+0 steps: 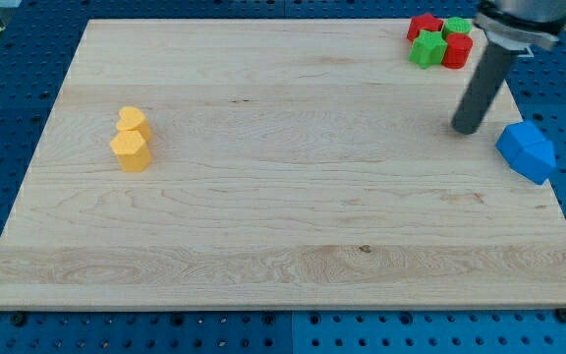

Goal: Drag the red star vertically below the yellow hexagon

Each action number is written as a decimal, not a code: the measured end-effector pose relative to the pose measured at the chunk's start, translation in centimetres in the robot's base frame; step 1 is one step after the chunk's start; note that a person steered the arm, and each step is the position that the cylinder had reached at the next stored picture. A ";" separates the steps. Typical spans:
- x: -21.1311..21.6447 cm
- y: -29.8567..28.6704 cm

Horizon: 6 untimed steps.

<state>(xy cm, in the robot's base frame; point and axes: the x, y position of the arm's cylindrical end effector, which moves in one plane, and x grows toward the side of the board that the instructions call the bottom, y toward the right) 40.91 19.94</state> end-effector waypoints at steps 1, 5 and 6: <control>0.0 -2.9; -5.5 -3.3; -5.4 2.5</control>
<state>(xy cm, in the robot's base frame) 35.46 22.43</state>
